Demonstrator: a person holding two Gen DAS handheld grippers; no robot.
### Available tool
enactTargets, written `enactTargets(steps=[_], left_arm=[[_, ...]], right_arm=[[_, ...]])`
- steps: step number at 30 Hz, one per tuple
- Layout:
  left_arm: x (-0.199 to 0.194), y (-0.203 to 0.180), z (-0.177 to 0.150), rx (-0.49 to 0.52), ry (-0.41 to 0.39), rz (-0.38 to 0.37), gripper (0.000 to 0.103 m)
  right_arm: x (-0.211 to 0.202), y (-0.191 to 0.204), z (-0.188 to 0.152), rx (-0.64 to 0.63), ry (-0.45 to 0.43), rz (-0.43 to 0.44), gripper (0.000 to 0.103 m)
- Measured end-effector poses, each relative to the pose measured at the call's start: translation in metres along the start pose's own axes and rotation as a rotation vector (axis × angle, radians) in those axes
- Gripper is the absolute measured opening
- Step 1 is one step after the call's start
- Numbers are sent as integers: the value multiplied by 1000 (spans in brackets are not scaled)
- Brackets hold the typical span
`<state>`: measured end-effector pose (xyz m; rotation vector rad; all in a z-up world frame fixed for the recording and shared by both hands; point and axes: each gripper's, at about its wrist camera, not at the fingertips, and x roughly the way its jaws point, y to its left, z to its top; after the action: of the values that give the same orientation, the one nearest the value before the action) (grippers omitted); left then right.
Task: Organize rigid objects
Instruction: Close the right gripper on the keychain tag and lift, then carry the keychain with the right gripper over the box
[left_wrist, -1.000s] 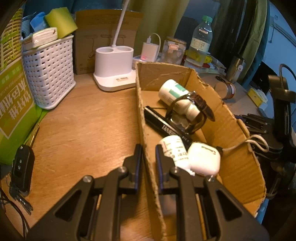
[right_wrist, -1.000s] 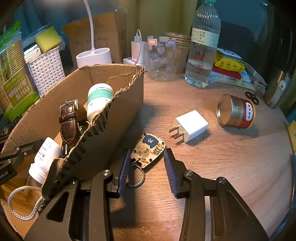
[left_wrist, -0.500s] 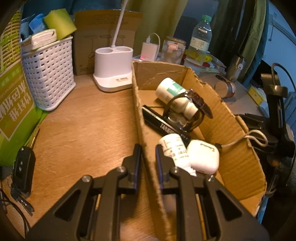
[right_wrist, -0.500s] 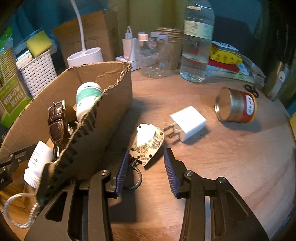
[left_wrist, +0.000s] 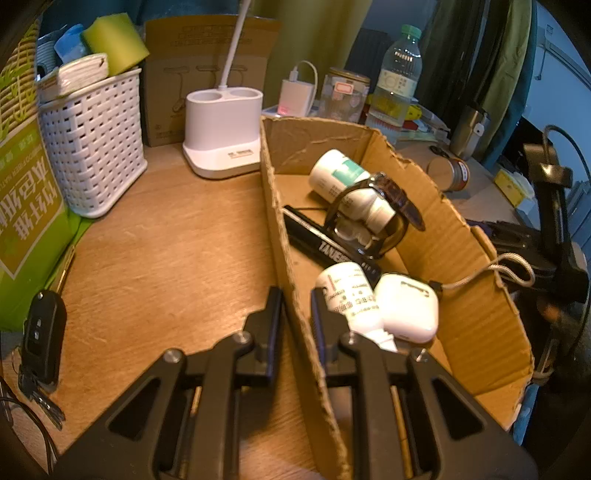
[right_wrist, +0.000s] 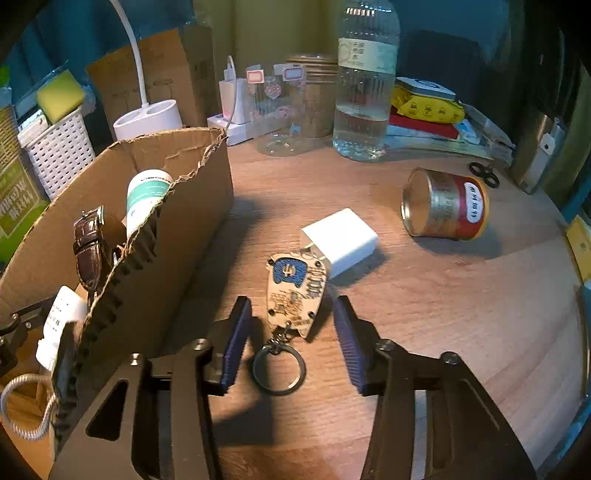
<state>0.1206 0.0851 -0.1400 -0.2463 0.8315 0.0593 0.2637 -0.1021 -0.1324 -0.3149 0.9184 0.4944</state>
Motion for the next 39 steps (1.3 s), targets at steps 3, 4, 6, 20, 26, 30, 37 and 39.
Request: enactTargets(steps=[3, 4, 6, 20, 26, 30, 37, 39], left_arm=[[0, 0, 0, 0, 0, 0, 16], [0, 0, 0, 1, 0, 0, 16], [0, -1, 0, 4, 1, -2, 16], [3, -8, 0, 44, 16, -26, 17], [4, -11, 1, 56, 19, -32, 17], [5, -11, 2, 59, 20, -32, 18], [5, -12, 1, 65, 20, -34, 18], [5, -12, 1, 66, 20, -34, 18]], right_arm=[[6, 3, 2, -5, 13, -2, 57], [8, 3, 2, -1, 14, -2, 61], [11, 1, 3, 19, 10, 5, 62], [0, -7, -5, 66, -16, 16, 33], [-12, -9, -12, 79, -46, 3, 33], [-21, -9, -14, 86, -67, -1, 33], [-44, -8, -10, 85, -123, -9, 33], [-51, -7, -9, 81, -137, -11, 33]])
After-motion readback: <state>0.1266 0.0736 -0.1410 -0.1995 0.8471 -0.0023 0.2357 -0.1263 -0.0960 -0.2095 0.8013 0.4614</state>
